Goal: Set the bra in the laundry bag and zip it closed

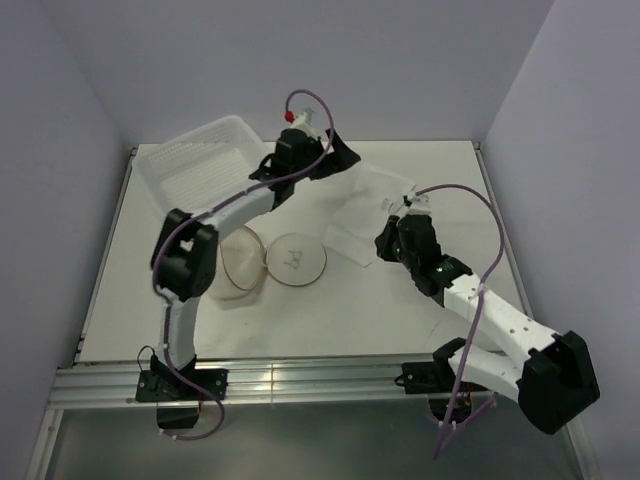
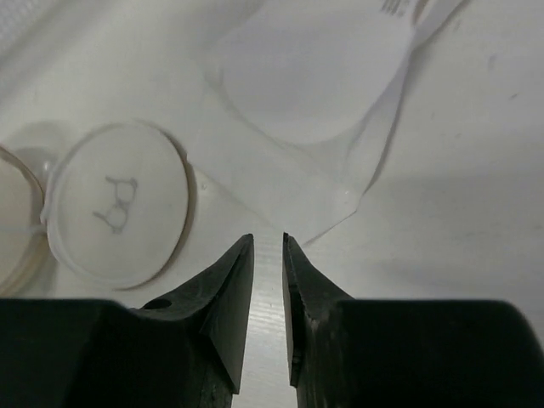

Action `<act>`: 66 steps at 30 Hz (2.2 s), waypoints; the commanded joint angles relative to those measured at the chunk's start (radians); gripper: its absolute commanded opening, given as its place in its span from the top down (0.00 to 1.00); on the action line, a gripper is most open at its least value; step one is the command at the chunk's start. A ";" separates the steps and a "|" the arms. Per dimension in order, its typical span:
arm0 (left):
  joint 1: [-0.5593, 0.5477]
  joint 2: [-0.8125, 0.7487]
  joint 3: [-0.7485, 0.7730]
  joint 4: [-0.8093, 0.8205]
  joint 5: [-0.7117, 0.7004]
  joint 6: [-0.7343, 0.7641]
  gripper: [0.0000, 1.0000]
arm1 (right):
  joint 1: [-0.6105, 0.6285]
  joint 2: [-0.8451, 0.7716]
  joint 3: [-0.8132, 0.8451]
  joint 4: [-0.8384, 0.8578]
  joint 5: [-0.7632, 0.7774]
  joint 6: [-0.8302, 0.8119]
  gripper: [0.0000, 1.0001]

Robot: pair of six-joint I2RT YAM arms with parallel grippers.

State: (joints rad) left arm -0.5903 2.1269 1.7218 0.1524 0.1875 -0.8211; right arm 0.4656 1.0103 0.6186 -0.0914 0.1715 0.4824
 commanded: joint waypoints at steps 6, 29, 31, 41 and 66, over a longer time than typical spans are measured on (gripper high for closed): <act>-0.002 -0.718 -0.353 0.083 -0.106 0.110 0.01 | 0.127 0.266 0.121 -0.069 -0.026 -0.096 0.59; -0.088 -1.461 -0.720 -0.433 -0.275 0.266 0.02 | 0.258 0.915 0.622 -0.346 0.341 -0.209 0.42; -0.088 -1.470 -0.732 -0.438 -0.283 0.278 0.02 | 0.257 0.942 0.630 -0.350 0.356 -0.208 0.47; -0.088 -1.457 -0.742 -0.429 -0.287 0.298 0.04 | 0.252 0.771 0.603 -0.349 0.488 -0.203 1.00; -0.088 -1.415 -0.683 -0.379 -0.223 0.231 0.07 | 0.670 -0.111 1.031 -0.935 0.467 -0.326 1.00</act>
State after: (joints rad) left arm -0.6750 0.7223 1.0176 -0.2714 -0.0498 -0.5655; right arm 1.1282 0.8841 1.6787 -0.9874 0.7334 0.2089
